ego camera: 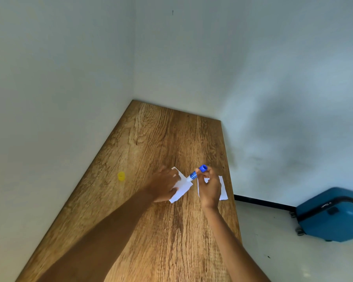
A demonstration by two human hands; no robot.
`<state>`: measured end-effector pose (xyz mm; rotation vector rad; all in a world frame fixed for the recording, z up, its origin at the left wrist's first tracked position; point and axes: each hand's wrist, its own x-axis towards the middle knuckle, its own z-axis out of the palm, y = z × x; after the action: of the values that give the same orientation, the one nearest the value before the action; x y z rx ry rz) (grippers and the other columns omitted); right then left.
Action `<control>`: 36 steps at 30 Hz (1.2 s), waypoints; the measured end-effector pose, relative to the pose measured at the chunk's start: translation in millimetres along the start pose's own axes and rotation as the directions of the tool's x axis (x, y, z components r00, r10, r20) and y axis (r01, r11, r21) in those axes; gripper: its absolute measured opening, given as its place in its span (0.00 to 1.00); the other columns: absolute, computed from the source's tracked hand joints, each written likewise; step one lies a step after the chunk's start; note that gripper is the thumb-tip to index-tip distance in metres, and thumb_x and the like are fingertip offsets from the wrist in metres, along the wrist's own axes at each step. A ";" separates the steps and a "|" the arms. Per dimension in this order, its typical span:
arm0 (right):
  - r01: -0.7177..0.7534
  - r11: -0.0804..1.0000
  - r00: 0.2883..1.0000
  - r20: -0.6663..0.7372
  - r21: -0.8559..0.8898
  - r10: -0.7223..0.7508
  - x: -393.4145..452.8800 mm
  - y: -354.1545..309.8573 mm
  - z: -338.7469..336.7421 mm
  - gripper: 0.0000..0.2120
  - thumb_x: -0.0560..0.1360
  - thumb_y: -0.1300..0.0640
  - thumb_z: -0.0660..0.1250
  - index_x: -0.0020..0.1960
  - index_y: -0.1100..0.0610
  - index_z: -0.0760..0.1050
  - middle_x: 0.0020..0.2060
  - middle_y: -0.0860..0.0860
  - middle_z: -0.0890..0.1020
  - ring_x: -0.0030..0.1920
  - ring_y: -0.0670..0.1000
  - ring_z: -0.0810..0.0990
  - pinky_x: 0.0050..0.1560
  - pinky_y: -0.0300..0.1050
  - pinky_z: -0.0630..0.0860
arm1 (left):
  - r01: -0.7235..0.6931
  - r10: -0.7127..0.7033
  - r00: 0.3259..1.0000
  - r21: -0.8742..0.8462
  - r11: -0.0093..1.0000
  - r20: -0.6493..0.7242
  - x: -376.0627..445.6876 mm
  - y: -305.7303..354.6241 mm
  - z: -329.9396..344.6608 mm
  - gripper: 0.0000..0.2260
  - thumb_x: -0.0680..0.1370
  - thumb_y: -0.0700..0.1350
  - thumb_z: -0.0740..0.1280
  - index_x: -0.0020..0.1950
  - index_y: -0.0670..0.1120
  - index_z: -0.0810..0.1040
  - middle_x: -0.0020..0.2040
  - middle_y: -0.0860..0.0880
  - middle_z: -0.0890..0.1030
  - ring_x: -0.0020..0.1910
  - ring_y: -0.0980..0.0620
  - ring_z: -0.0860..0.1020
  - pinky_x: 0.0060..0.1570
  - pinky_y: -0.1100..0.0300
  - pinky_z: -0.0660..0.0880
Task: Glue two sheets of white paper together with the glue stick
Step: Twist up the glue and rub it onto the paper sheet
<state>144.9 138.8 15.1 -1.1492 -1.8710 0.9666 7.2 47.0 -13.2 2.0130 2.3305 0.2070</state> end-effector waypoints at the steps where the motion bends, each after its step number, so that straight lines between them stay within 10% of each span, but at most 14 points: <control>1: 0.014 1.000 1.000 0.001 -0.008 -0.014 1.1 -0.4 -0.6 0.15 0.74 0.52 0.67 0.57 0.58 0.75 0.48 0.56 0.83 0.50 0.53 0.80 0.45 0.41 0.71 | -0.094 0.091 0.993 0.033 0.995 0.074 -2.5 -0.4 -0.6 0.20 0.79 0.51 0.55 0.69 0.45 0.65 0.72 0.46 0.66 0.72 0.48 0.61 0.73 0.48 0.48; 7: 0.078 0.994 0.997 0.015 -0.080 -0.077 12.9 -0.3 -5.5 0.15 0.74 0.52 0.67 0.57 0.60 0.75 0.48 0.57 0.84 0.50 0.53 0.81 0.44 0.39 0.69 | -0.047 0.037 0.979 0.045 0.998 0.200 -11.4 4.9 8.8 0.23 0.81 0.52 0.48 0.75 0.48 0.51 0.77 0.46 0.52 0.76 0.47 0.50 0.74 0.44 0.45; 14: 0.123 0.990 0.992 0.038 -0.074 -0.121 19.7 -2.7 -0.1 0.14 0.75 0.53 0.67 0.57 0.60 0.75 0.46 0.57 0.84 0.48 0.52 0.81 0.41 0.39 0.71 | 0.102 -0.108 0.994 0.162 0.982 0.028 -5.2 21.0 10.7 0.23 0.81 0.54 0.48 0.70 0.43 0.62 0.68 0.39 0.68 0.64 0.41 0.67 0.66 0.43 0.61; 26: 0.308 0.925 0.945 0.181 -0.224 -0.271 35.1 -0.4 23.4 0.15 0.76 0.49 0.63 0.57 0.57 0.74 0.45 0.54 0.83 0.49 0.55 0.79 0.50 0.53 0.77 | 0.027 -0.029 0.999 0.057 0.998 0.022 0.8 -3.8 24.5 0.23 0.80 0.49 0.54 0.73 0.42 0.57 0.74 0.43 0.61 0.74 0.46 0.57 0.74 0.44 0.46; 36: 0.372 0.864 0.927 0.180 -0.339 -0.328 34.7 0.9 34.4 0.15 0.75 0.45 0.62 0.56 0.54 0.75 0.37 0.52 0.82 0.47 0.53 0.78 0.62 0.48 0.62 | 0.040 -0.041 0.999 0.045 0.998 0.026 -2.1 -4.4 24.5 0.24 0.80 0.51 0.53 0.74 0.44 0.55 0.75 0.45 0.59 0.75 0.47 0.56 0.73 0.43 0.45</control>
<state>103.8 163.4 5.3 -0.9165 -2.3260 0.4965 6.3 46.0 -38.1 1.9725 2.3778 0.1262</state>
